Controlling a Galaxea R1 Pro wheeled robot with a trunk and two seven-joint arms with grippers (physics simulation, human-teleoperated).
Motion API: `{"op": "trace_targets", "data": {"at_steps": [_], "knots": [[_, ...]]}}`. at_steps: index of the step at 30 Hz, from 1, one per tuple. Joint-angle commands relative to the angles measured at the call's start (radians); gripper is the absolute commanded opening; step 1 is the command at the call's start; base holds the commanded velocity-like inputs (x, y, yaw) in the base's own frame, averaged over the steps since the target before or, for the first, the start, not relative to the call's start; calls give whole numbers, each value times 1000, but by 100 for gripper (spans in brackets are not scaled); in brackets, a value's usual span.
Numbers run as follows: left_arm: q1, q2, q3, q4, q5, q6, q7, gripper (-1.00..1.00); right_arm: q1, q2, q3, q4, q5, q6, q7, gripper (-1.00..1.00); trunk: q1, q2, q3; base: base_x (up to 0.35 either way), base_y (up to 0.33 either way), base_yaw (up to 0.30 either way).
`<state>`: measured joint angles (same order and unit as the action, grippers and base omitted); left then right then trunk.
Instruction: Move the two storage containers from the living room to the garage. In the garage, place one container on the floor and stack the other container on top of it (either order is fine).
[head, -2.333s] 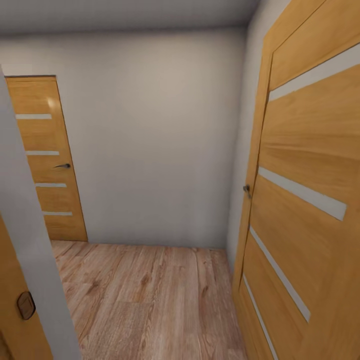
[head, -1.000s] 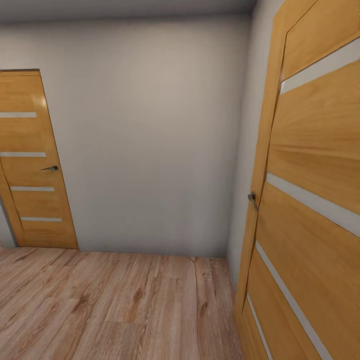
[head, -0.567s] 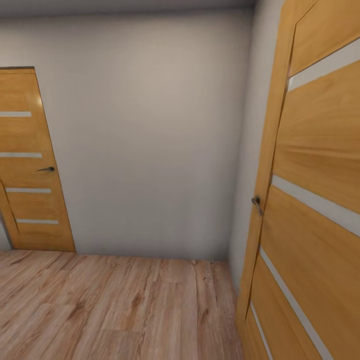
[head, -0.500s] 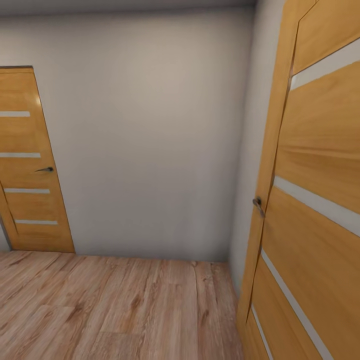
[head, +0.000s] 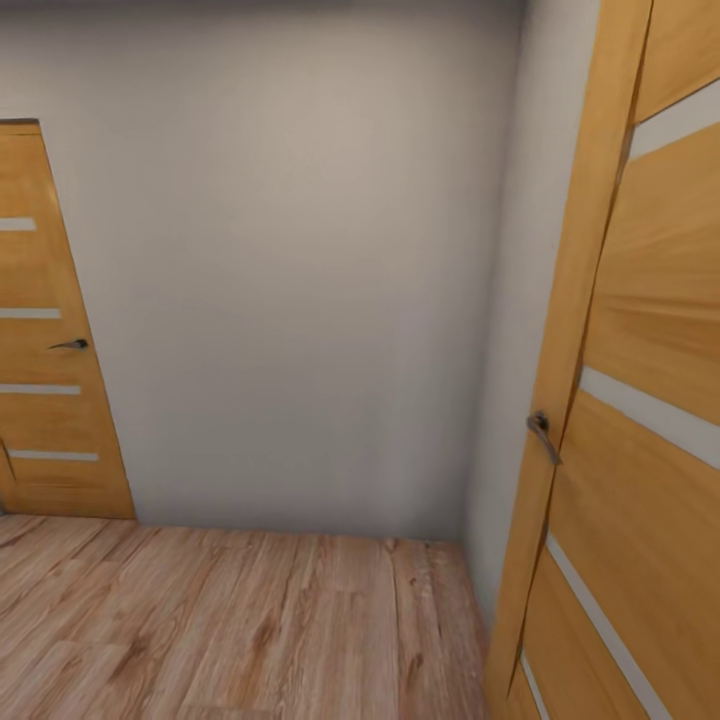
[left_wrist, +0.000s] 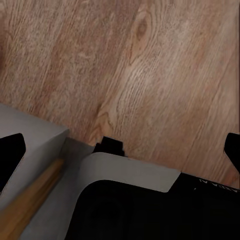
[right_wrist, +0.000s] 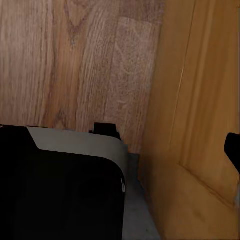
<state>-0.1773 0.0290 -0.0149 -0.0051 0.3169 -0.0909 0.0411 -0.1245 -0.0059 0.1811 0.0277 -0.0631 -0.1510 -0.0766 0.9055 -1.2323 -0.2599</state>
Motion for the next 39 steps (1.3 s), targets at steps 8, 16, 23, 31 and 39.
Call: {"op": "trace_targets", "data": {"at_steps": [8, 16, 23, 31, 39], "knots": [[-1, 0, -2, 0, 4, -3, 2, 100, -1, 0, 9, 3, -6, -7, -3, 100, 1, -1, -1, 322, 0, 1], [-1, 0, -2, 0, 4, -3, 2, 100, -1, 0, 10, 3, -5, -7, -3, 100, 1, -1, -1, 322, 0, 149], [-1, 0, -2, 0, 4, -3, 2, 100, -1, 0, 11, 3, -4, -7, -3, 100, 1, -1, -1, 322, 0, 264], [-1, 0, -2, 0, 4, -3, 2, 100, -1, 0, 11, 3, -4, -7, -2, 100, 1, -1, -1, 322, 0, 270], [-1, 0, -2, 0, 4, -3, 2, 100, -1, 0, 11, 3, -4, -7, -2, 100, 1, -1, -1, 322, 0, 270]]}}
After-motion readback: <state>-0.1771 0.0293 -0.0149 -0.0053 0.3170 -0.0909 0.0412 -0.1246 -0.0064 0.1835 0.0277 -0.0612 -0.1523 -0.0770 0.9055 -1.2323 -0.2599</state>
